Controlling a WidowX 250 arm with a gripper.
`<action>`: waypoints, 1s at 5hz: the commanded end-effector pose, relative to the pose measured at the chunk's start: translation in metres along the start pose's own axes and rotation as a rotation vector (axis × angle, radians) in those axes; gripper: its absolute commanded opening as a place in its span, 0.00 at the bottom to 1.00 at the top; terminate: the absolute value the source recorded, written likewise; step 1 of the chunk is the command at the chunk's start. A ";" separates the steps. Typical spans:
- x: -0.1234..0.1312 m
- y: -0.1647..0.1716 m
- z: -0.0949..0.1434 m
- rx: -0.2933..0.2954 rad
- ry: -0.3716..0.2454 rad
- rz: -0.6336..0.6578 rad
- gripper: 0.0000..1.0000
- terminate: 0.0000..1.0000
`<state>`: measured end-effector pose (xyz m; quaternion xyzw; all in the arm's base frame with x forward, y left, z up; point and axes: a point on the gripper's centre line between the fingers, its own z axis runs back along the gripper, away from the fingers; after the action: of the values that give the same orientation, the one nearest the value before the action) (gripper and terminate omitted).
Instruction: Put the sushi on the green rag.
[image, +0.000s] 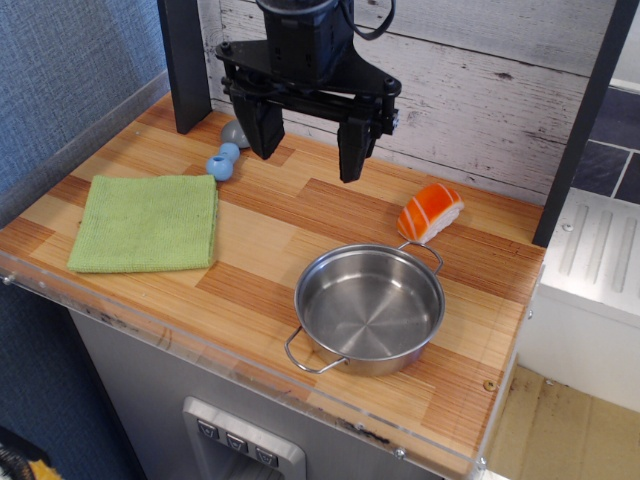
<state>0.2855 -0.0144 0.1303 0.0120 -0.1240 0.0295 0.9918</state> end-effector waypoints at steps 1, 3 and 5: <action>0.000 0.000 0.000 0.000 0.000 0.000 1.00 0.00; 0.043 -0.019 -0.005 0.008 -0.019 -0.038 1.00 0.00; 0.060 -0.044 -0.029 -0.013 -0.020 -0.146 1.00 0.00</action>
<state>0.3495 -0.0520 0.0977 0.0167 -0.1055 -0.0420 0.9934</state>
